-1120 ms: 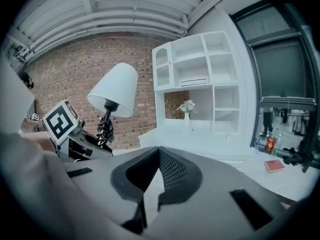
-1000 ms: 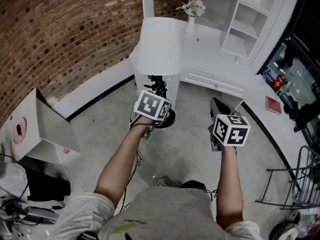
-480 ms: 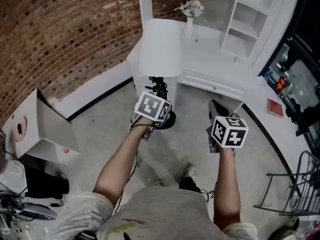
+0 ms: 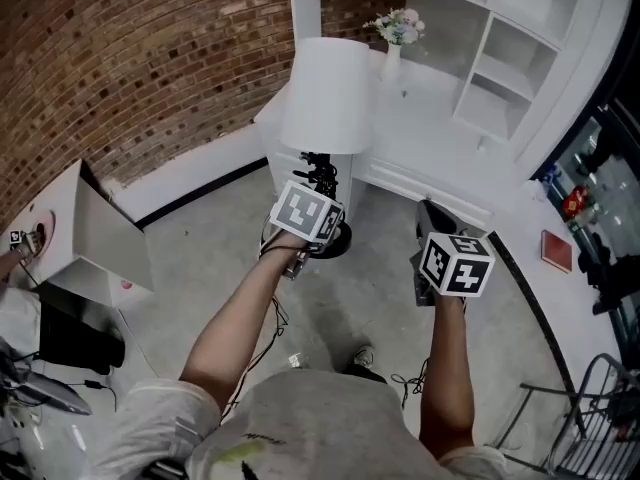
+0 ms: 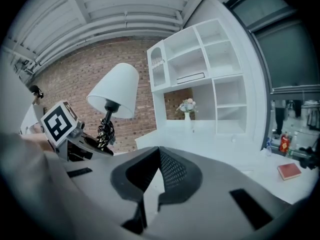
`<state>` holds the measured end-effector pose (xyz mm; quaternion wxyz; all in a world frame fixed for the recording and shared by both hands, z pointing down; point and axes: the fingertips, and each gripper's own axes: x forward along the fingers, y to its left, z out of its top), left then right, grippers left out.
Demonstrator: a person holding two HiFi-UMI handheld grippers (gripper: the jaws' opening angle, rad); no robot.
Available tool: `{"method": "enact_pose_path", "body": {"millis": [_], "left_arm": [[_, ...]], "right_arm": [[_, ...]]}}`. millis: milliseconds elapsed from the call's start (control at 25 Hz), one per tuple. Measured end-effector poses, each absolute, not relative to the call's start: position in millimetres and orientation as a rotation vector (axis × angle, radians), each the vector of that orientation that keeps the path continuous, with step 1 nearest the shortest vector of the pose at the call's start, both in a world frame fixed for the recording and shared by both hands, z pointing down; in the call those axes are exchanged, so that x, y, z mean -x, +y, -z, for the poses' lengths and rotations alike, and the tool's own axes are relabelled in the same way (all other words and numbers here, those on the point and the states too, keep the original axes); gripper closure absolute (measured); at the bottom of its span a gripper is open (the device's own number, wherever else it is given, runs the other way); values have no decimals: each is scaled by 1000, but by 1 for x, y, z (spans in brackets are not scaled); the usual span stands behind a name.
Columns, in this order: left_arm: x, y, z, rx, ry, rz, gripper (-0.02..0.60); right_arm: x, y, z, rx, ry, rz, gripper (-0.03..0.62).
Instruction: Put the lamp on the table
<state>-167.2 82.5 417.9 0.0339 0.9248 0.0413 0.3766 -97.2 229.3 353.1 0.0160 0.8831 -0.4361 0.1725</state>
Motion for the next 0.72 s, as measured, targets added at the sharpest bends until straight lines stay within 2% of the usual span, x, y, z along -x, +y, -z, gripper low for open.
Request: {"method": "enact_pose_path", "body": {"millis": [720], "left_arm": [[73,114,-420,-2812,-14,-1135,482]], "right_arm": [[-10,242,-372,-2640,-1511,-604,589]]}}
